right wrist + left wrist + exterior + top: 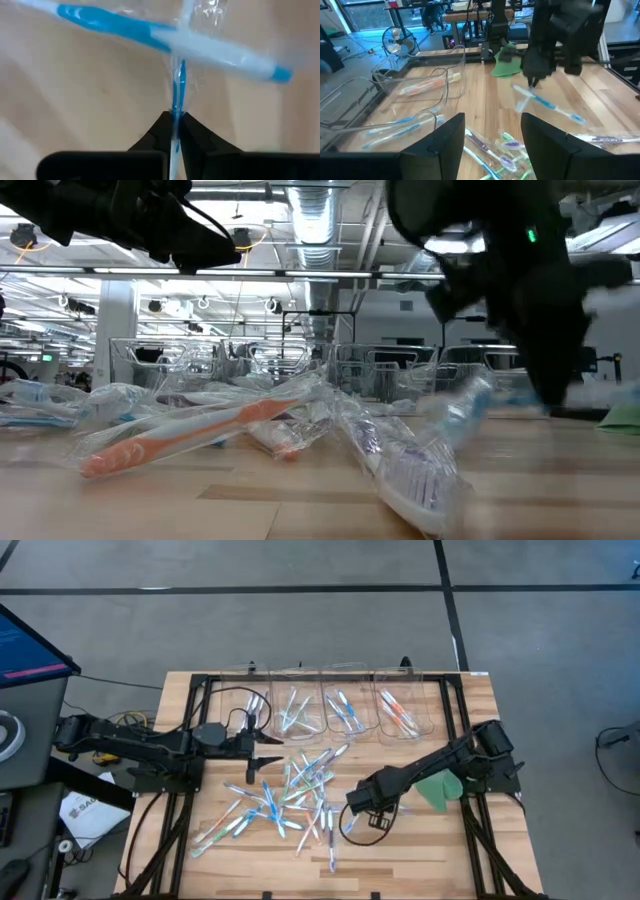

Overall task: Pick & Place Toothbrushes
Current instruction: Put the blue toothbrush into the middle right transparent bin

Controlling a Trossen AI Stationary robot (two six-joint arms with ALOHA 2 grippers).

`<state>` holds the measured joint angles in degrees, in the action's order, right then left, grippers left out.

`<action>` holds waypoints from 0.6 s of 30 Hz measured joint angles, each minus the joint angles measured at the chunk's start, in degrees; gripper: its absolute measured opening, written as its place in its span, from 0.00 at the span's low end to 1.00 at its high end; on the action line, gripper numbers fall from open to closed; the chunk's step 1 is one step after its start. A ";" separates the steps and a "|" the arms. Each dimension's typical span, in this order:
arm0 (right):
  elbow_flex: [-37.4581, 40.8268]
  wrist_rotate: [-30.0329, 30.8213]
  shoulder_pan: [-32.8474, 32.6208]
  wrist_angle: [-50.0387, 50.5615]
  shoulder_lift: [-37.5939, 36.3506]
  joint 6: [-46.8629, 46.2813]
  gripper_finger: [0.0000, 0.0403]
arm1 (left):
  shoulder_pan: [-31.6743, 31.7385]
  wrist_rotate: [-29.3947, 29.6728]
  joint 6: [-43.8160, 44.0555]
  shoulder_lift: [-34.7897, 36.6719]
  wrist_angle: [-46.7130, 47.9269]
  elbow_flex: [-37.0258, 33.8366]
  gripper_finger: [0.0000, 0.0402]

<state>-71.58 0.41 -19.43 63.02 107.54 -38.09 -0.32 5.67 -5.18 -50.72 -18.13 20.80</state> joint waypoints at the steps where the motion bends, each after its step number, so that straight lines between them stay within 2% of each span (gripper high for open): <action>1: -1.69 0.36 -0.06 3.91 -0.13 -0.67 0.03 | -0.03 0.00 0.10 0.00 0.01 0.00 0.46; 5: -8.37 1.43 -0.49 14.45 -0.03 -2.02 0.01 | -0.47 0.00 0.12 -0.02 0.23 0.00 0.46; 10: -15.69 7.80 -0.73 27.05 -0.19 -6.34 0.02 | -0.92 0.00 0.12 0.00 0.24 0.00 0.46; 18: -21.51 20.61 4.37 26.95 -0.56 -5.19 0.02 | -0.92 0.02 0.12 0.00 0.23 0.00 0.46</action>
<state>-93.09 21.01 -15.06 89.97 106.97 -43.28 -1.23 5.69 -5.06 -50.72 -17.90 20.80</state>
